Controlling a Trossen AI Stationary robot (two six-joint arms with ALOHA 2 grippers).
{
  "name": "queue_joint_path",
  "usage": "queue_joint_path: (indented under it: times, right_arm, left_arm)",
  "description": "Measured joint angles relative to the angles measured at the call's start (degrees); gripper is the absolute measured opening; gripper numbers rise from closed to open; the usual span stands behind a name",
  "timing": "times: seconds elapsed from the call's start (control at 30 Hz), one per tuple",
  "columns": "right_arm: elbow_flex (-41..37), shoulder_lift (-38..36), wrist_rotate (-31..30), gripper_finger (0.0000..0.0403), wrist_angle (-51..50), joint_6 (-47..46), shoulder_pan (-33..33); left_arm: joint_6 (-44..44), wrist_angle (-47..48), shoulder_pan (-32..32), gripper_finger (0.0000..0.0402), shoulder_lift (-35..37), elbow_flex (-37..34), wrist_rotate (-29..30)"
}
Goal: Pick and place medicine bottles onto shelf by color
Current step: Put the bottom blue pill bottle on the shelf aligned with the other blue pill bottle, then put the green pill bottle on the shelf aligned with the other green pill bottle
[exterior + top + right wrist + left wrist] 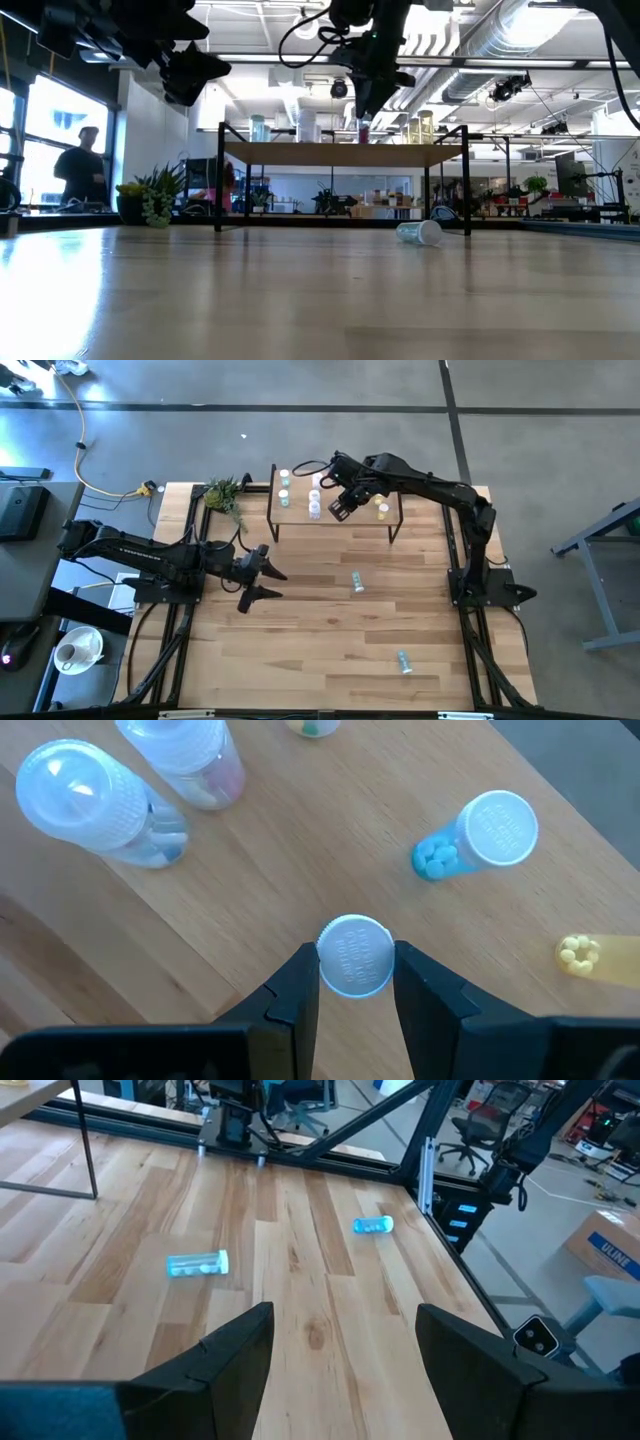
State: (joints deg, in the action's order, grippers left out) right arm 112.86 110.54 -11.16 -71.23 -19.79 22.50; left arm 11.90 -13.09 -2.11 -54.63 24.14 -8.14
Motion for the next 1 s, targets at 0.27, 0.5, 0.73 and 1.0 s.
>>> queue_joint_path:
  times: [0.27, 0.5, 0.73, 1.0]
  right_arm:
    - [0.0, 0.1, -1.9, 0.0097, 0.2, 0.5, 0.0]
    - [0.0, 0.1, -1.9, 0.0097, 0.3, 0.4, 0.0]
    - [0.0, 0.2, -2.2, 0.0122, 0.4, 0.6, 0.0]
    - [-0.2, 0.4, -2.3, 0.0168, 1.5, 0.7, 0.0]
  left_arm:
    - [0.0, 0.0, 0.0, 0.0234, 0.0, 0.0, 0.0]
    - [0.0, 0.0, 0.0, 0.0234, 0.0, 0.0, 0.0]
    - [0.0, 0.0, 0.0, 0.0234, 0.0, 0.0, 0.0]
    - [0.0, 0.0, 0.0, 0.0234, 0.0, 0.0, 0.0]
